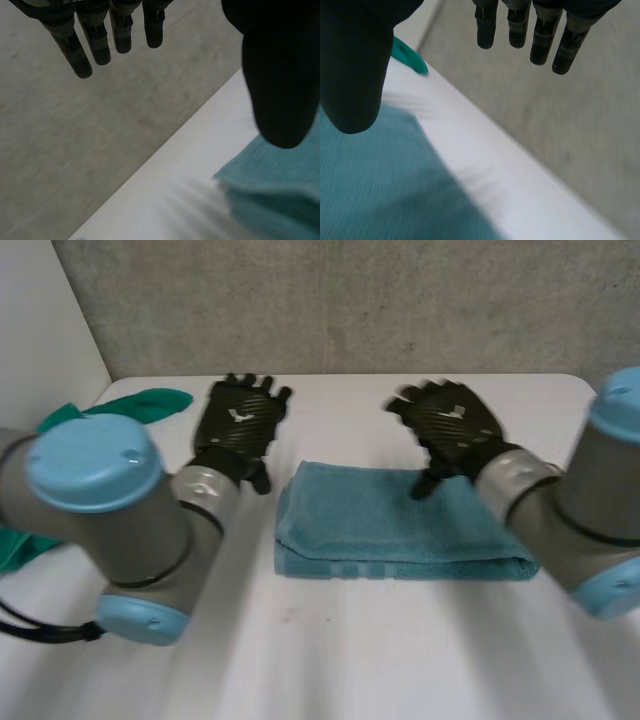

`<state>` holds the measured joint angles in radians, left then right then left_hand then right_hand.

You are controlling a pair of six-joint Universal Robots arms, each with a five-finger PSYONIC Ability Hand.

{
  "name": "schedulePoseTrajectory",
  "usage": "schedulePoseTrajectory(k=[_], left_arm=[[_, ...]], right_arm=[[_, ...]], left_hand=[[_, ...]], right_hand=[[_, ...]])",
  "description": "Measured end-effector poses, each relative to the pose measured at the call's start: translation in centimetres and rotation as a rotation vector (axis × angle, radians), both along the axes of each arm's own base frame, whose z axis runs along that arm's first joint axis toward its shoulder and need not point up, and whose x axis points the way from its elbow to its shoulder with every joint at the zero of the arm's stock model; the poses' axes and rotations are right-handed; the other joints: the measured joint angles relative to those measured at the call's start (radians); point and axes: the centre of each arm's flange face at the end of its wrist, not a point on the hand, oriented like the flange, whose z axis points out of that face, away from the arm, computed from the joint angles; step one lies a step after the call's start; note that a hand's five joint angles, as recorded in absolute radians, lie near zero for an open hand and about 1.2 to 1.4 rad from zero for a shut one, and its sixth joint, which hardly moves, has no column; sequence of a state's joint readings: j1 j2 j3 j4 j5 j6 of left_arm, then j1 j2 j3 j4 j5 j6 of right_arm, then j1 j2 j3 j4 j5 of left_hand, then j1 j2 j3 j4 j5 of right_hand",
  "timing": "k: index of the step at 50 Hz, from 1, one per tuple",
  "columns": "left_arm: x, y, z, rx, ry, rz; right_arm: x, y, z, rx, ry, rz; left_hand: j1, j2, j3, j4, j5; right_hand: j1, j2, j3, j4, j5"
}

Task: Fold the laundry.

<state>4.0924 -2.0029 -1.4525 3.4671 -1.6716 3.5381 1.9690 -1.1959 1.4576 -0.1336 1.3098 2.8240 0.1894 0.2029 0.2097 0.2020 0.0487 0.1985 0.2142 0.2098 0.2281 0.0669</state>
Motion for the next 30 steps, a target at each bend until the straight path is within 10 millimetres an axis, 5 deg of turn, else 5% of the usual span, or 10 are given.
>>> schedulePoseTrajectory(k=[1, 2, 5, 12, 13, 18, 19, 20, 25, 30], left_arm=[[0.0, 0.0, 0.0, 0.0, 0.0, 0.0], [-1.7, 0.4, -0.5, -0.001, -0.002, -0.041], [-3.9, 0.9, -1.8, 0.009, -0.015, -0.09], [-5.8, 0.7, -4.8, 0.055, -0.055, -0.12], [-5.8, 0.5, -5.4, 0.072, -0.068, -0.116], [-5.1, -0.2, -7.0, 0.129, -0.107, -0.091], [-4.6, -0.4, -7.6, 0.159, -0.128, -0.078], [-4.1, -0.5, -8.3, 0.188, -0.147, -0.067], [-2.7, 0.2, -9.7, 0.269, -0.204, -0.044], [-1.5, 1.1, -8.7, 0.292, -0.201, -0.006]], right_arm=[[0.0, 0.0, 0.0, 0.0, 0.0, 0.0], [-2.4, -0.7, -1.1, 0.102, -0.002, -0.066], [-5.4, -1.1, -3.3, 0.208, 0.043, -0.124], [-9.3, -1.0, -6.8, 0.276, 0.153, -0.167], [-9.9, -1.2, -7.5, 0.28, 0.17, -0.177], [-11.1, -1.9, -9.0, 0.267, 0.202, -0.203], [-11.4, -2.2, -9.4, 0.256, 0.213, -0.21], [-11.5, -2.4, -9.5, 0.242, 0.225, -0.213], [-11.4, -2.9, -9.2, 0.179, 0.279, -0.199], [-9.5, -2.9, -7.0, 0.043, 0.36, -0.146]], left_hand=[[0.0, 0.0, 0.0, 0.0, 0.0], [0.0, 0.0, 0.0, 0.0, 0.0], [0.0, 0.0, 0.0, 0.0, 0.0], [0.0, 0.0, 0.0, 0.0, 0.0], [0.0, 0.0, 0.0, 0.0, 0.0], [0.0, 0.0, 0.0, 0.0, 0.0], [0.003, 0.001, 0.0, 0.001, 0.0], [0.004, 0.002, 0.002, 0.002, 0.0], [0.004, 0.003, 0.002, 0.002, 0.002], [0.004, 0.005, 0.002, 0.003, 0.004]], right_hand=[[0.0, 0.0, 0.0, 0.0, 0.0], [0.0, 0.0, 0.0, 0.0, 0.0], [0.0, 0.0, 0.0, 0.0, 0.0], [0.004, 0.016, 0.022, 0.003, 0.004], [0.164, 0.194, 0.201, 0.178, 0.169], [0.393, 0.465, 0.464, 0.442, 0.421], [0.691, 0.892, 0.871, 0.861, 0.827], [0.72, 0.943, 0.942, 0.931, 0.893], [0.728, 0.948, 0.972, 0.96, 0.915], [0.751, 0.948, 0.972, 0.96, 0.916]])
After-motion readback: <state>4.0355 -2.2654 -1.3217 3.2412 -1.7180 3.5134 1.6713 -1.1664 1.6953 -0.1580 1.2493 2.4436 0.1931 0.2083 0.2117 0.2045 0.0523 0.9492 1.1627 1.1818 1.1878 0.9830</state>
